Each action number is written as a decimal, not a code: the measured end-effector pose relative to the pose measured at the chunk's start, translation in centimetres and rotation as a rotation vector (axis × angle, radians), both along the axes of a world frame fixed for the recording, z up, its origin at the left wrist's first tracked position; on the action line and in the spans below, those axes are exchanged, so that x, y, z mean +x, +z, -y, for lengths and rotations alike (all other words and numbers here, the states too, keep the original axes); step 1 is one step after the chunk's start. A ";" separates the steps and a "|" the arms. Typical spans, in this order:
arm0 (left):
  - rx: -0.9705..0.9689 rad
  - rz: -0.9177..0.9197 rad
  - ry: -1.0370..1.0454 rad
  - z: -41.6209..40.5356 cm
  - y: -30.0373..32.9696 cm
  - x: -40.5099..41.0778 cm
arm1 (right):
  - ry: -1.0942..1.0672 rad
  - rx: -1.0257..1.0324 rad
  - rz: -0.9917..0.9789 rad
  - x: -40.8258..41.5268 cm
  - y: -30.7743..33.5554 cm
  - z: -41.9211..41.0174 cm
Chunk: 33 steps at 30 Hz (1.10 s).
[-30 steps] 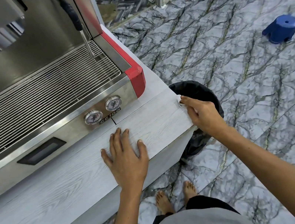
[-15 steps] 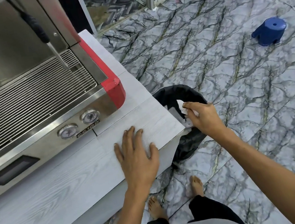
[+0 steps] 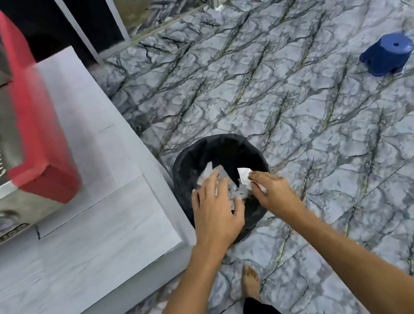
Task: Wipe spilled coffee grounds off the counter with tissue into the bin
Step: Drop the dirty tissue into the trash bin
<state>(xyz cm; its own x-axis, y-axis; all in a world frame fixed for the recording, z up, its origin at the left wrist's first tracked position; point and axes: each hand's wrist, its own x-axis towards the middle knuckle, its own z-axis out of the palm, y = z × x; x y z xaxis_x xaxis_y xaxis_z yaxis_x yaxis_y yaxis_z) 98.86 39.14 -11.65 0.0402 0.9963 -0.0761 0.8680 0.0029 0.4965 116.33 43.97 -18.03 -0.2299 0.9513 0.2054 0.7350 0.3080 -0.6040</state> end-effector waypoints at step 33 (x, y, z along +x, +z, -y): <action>-0.380 0.111 0.421 -11.3 -37.3 -0.2 | 0.133 -0.435 0.360 -1.8 -33.7 -11.2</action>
<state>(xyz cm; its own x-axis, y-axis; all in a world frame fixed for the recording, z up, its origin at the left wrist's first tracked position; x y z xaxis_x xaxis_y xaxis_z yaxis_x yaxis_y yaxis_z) 98.70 50.46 -48.95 -0.3257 0.8319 -0.4492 0.6964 0.5325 0.4811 114.54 55.21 -51.70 -0.3366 0.8887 -0.3112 0.8895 0.1915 -0.4150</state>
